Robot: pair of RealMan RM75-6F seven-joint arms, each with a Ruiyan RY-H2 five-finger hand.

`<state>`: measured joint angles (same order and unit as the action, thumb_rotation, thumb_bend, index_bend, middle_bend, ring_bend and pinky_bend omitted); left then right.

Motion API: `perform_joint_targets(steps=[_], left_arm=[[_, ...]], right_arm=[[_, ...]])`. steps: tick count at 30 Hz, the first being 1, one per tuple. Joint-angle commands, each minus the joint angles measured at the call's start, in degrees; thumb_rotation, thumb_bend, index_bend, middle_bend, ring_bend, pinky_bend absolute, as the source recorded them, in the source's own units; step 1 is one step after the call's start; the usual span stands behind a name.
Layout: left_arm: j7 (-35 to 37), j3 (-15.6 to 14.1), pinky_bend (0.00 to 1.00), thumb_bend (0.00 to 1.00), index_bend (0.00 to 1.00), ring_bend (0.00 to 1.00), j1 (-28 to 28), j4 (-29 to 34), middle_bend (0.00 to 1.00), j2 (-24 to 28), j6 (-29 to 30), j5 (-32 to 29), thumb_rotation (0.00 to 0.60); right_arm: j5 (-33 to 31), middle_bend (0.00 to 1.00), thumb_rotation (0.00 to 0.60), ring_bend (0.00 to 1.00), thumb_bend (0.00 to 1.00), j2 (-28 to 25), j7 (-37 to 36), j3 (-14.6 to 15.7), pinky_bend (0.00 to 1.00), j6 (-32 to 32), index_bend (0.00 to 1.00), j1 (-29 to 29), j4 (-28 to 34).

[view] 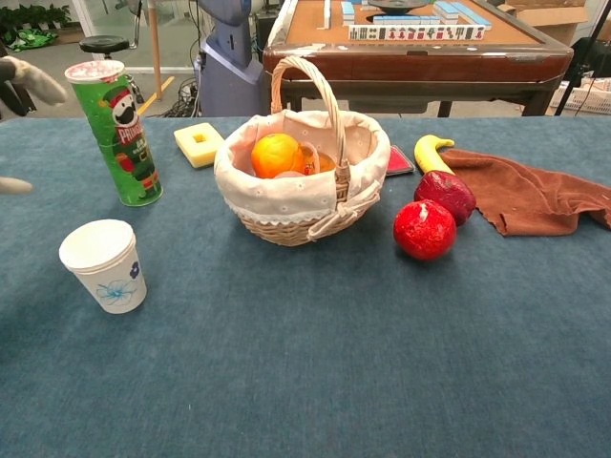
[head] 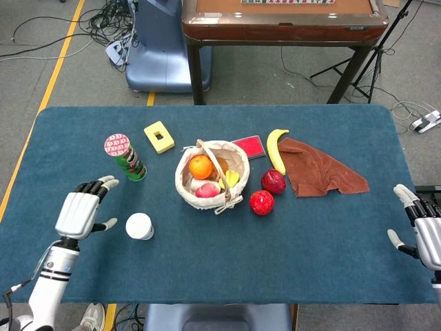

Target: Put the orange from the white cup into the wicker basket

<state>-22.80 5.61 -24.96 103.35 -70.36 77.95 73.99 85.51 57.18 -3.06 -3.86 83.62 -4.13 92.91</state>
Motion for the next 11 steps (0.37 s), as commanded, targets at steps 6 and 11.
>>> perform_joint_targets(steps=[6, 11], left_arm=[[-1.6, -3.9, 0.26, 0.12, 0.24, 0.25, 7.7, 2.0, 0.21, 3.0, 8.2, 1.0, 0.6], [-0.8, -4.4, 0.26, 0.12, 0.23, 0.24, 11.2, 1.8, 0.21, 3.3, 11.8, 1.2, 0.6]], right_arm=[[-0.2, 0.12, 0.6, 0.11, 0.3, -0.5, -0.3, 0.0, 0.23, -0.6, 0.1, -0.3, -0.3], [-0.2, 0.13, 0.6, 0.11, 0.3, -0.3, -0.4, 0.0, 0.23, -0.9, 0.1, -0.5, -0.4]])
